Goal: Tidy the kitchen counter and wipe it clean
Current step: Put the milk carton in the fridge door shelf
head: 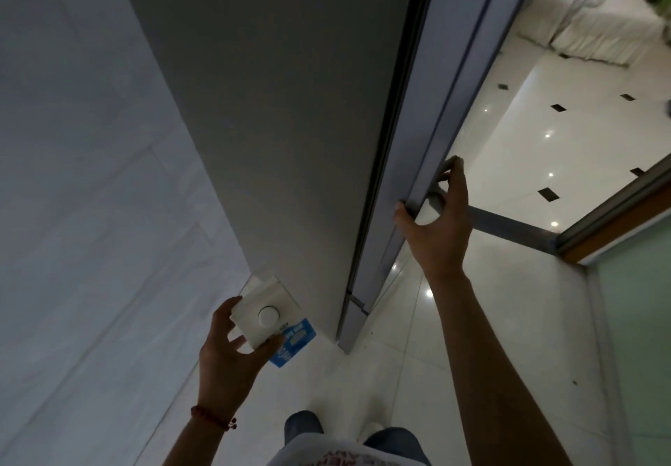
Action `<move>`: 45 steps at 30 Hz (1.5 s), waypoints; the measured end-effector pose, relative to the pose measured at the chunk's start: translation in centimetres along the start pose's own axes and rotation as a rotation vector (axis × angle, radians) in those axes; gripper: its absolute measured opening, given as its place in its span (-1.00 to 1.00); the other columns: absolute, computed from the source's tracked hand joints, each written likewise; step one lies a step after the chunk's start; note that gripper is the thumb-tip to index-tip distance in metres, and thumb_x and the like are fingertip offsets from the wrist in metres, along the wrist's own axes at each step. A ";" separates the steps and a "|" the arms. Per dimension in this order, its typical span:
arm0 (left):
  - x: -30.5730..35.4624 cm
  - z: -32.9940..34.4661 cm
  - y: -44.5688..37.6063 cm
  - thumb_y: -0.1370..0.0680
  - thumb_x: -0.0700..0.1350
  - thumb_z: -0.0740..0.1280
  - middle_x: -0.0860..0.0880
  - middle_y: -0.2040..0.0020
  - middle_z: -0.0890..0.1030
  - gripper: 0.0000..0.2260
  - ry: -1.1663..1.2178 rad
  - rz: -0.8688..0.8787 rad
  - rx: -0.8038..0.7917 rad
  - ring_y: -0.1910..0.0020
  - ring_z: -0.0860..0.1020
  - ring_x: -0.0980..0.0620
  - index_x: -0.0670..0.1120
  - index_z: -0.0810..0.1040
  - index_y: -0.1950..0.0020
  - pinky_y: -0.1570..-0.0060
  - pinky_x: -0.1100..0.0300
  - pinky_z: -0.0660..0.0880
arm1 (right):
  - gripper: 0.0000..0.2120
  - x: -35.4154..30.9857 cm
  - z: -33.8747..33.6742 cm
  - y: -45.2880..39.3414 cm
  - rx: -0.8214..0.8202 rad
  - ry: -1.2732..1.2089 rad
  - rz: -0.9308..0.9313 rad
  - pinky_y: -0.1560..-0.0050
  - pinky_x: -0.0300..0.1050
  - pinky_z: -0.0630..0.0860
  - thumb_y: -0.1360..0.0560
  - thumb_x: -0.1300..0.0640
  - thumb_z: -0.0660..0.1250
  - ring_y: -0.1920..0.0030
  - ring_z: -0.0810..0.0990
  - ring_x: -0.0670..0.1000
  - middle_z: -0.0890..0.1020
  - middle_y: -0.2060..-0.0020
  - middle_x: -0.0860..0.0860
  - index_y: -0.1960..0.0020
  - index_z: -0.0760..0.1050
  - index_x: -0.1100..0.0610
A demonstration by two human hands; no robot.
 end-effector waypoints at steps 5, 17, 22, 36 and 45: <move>1.4 0.8 -0.4 -0.27 -0.33 0.49 -0.21 -0.23 0.49 -0.39 0.022 0.049 0.003 -0.19 0.47 -0.17 -0.05 0.34 -0.22 -0.06 -0.12 0.53 | -0.15 0.2 -0.3 0.0 -0.011 0.054 -0.045 -0.15 0.06 0.56 -0.31 -0.07 0.42 -0.22 0.53 0.14 0.47 -0.28 0.23 -0.42 0.16 0.32; 3.2 1.8 -0.1 -0.23 -0.32 0.52 0.01 -0.13 0.46 -0.23 0.064 0.123 -0.033 -0.13 0.45 -0.01 0.48 0.27 0.03 -0.09 -0.12 0.53 | -0.25 1.9 -7.7 1.4 -0.031 0.062 -0.024 -0.22 -0.46 0.38 -0.30 0.00 0.40 -0.27 0.37 -0.25 0.46 -0.26 0.22 -0.33 0.28 0.40; 4.6 5.0 -1.1 -0.22 -0.34 0.52 0.02 -0.09 0.52 -0.24 0.081 0.185 -0.206 -0.07 0.50 -0.02 0.47 0.28 0.04 0.01 0.12 0.60 | -0.43 3.0 -12.9 4.0 0.157 0.090 0.070 -0.18 -0.49 0.38 -0.40 -0.17 0.31 -0.18 0.42 -0.28 0.52 -0.23 -0.04 -0.29 0.34 0.11; 19.6 14.3 -4.1 -0.18 -0.34 0.54 0.29 0.11 0.53 -0.25 0.183 0.567 -0.461 0.09 0.48 0.51 0.38 0.29 0.00 0.26 0.46 0.53 | -0.30 5.9 -22.3 1.1 0.589 0.369 0.115 -0.49 -0.25 -0.02 -0.50 0.03 0.22 -0.50 0.03 0.06 0.05 -0.49 0.22 -0.47 -0.05 0.25; 29.9 22.3 -5.6 -0.17 -0.49 0.48 0.54 0.11 0.51 -0.35 0.354 0.670 -0.399 0.10 0.46 0.57 -0.03 0.39 -0.13 0.22 0.68 0.37 | -0.28 12.6 -28.9 -4.0 0.730 0.229 0.140 -0.48 -0.11 0.08 -0.45 -0.31 0.10 -0.49 0.13 0.01 0.11 -0.49 0.02 -0.48 -0.08 -0.10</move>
Point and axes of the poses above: each hand's wrist, its own y-axis away from the middle knuckle, its own z-axis out of the palm, x = y × z, the point moved 3 cm from there along -y, towards the middle knuckle
